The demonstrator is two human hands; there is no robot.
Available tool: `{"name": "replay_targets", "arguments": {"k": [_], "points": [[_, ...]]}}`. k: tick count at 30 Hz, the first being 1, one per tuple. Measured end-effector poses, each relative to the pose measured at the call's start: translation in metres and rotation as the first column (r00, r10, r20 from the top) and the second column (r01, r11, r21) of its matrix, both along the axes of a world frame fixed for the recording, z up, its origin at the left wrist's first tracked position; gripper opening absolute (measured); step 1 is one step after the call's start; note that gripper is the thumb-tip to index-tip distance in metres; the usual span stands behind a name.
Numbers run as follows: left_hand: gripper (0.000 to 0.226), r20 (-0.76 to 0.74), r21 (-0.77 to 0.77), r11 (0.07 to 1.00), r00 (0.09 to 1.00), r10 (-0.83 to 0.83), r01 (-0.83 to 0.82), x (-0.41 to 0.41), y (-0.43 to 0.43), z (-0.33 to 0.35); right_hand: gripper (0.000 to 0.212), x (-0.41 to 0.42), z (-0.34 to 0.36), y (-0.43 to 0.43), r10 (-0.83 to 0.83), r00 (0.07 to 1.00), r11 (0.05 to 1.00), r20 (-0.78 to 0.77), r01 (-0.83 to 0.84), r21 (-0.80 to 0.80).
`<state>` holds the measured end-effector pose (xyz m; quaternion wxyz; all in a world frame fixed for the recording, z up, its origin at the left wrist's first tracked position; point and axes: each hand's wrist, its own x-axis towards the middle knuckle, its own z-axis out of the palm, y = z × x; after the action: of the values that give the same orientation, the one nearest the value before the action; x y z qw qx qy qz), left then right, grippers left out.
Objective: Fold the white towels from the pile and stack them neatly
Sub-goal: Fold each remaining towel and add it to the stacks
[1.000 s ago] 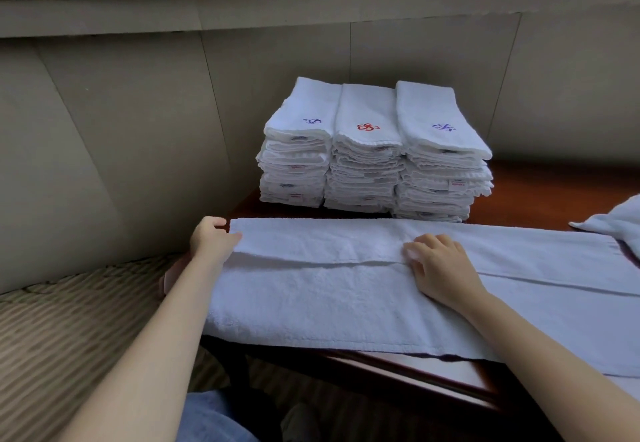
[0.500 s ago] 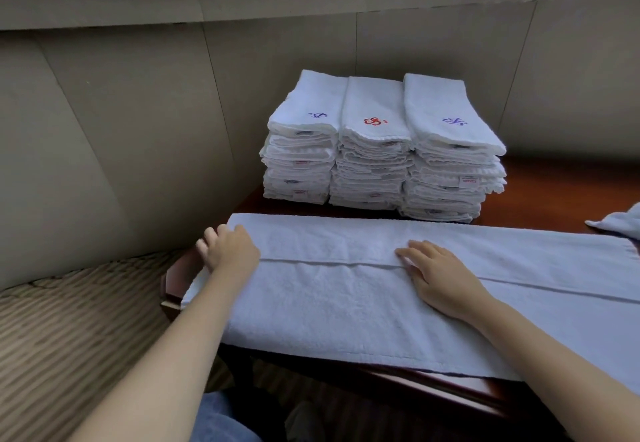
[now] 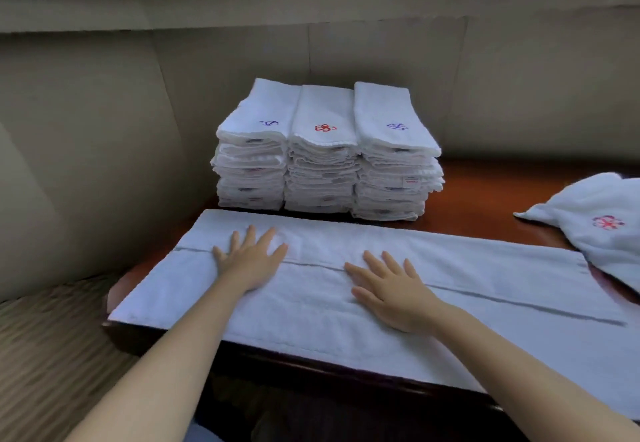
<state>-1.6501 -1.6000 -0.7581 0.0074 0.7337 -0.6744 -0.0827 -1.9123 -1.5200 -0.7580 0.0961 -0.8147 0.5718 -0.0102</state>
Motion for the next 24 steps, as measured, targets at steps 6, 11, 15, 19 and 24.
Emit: {"name": "replay_targets", "arguments": {"k": [6, 11, 15, 19, 24], "points": [[0.049, 0.065, -0.066, 0.997, 0.997, 0.038, -0.034, -0.04, -0.002, 0.011, 0.05, -0.08, 0.016, 0.015, -0.147, 0.988, 0.989, -0.041, 0.147, -0.008], [0.041, -0.066, -0.172, 0.906, 0.913, -0.402, 0.387, -0.127, 0.015, 0.015, 0.049, -0.158, 0.014, 0.041, -0.437, 0.899, 0.899, -0.021, 0.436, -0.031], [0.06, -0.08, -0.051, 0.828, 0.824, -0.56, 0.558, -0.19, 0.036, 0.007, 0.048, -0.199, 0.006, 0.058, -0.615, 0.789, 0.786, 0.01, 0.613, -0.081], [0.068, -0.012, -0.016, 0.782, 0.782, -0.624, 0.623, -0.224, 0.048, -0.002, 0.05, -0.224, 0.004, 0.065, -0.708, 0.703, 0.701, 0.065, 0.711, -0.046], [0.069, -0.025, -0.032, 0.73, 0.729, -0.684, 0.683, -0.228, 0.055, -0.002, 0.05, -0.228, 0.007, 0.055, -0.727, 0.68, 0.679, 0.091, 0.733, -0.048]]}}
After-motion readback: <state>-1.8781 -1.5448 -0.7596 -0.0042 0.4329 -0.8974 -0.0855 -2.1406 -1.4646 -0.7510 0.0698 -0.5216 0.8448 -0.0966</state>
